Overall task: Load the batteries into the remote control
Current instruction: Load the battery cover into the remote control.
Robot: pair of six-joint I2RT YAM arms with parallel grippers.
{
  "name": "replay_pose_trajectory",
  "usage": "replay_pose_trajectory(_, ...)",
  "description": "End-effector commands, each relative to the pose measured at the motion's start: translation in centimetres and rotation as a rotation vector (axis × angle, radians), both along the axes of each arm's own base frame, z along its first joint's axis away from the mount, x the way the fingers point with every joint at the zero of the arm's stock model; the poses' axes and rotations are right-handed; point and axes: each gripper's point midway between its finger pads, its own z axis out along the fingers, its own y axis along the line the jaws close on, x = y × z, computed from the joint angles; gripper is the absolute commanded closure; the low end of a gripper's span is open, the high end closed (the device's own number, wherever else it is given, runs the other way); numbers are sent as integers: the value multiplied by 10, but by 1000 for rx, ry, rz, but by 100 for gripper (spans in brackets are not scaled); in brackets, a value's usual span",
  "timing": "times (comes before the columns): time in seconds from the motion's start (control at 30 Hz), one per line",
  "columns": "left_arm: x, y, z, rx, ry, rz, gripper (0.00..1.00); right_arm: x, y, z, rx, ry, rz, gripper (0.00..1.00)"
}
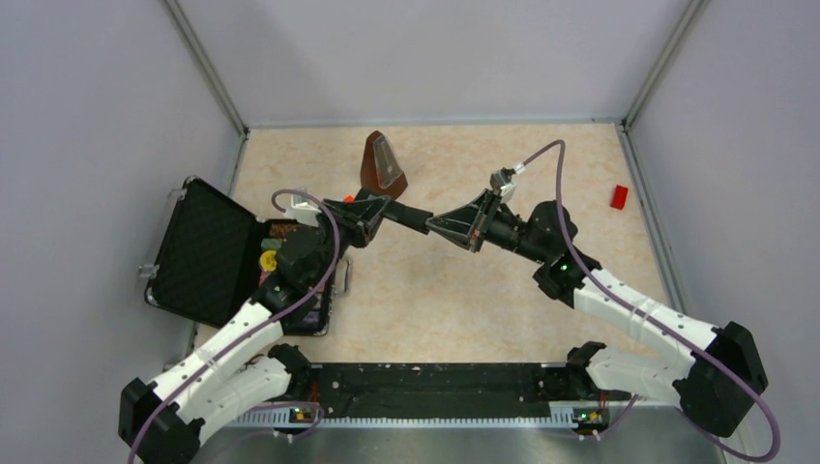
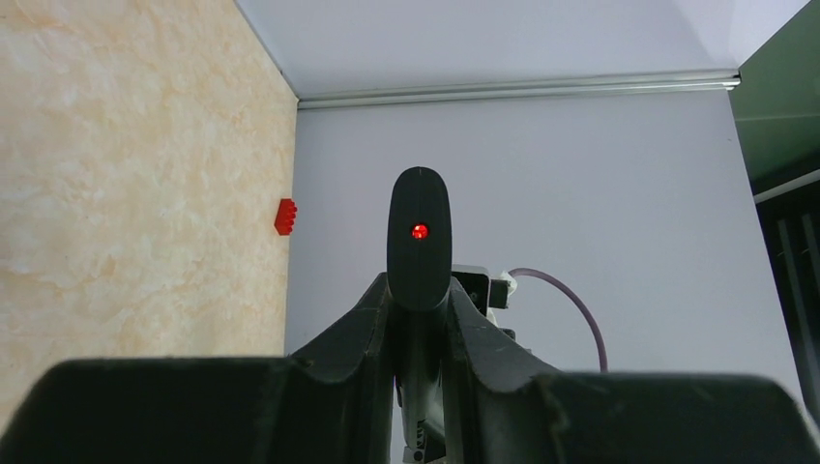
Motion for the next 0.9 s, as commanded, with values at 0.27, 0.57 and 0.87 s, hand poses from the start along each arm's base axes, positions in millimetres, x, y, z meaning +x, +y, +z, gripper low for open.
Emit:
replay_pose_trajectory(0.27,-17,0,49,-126,-117,-51,100,14,-13,-18,-65,71,-79,89)
replay_pose_trajectory(0.57,-15,0,44,-114,-100,-46,100,15,-16,-17,-61,74,-96,85)
replay_pose_trajectory(0.87,-12,3,38,-95,-86,-24,100,12,-27,-11,-108,27,-129,77)
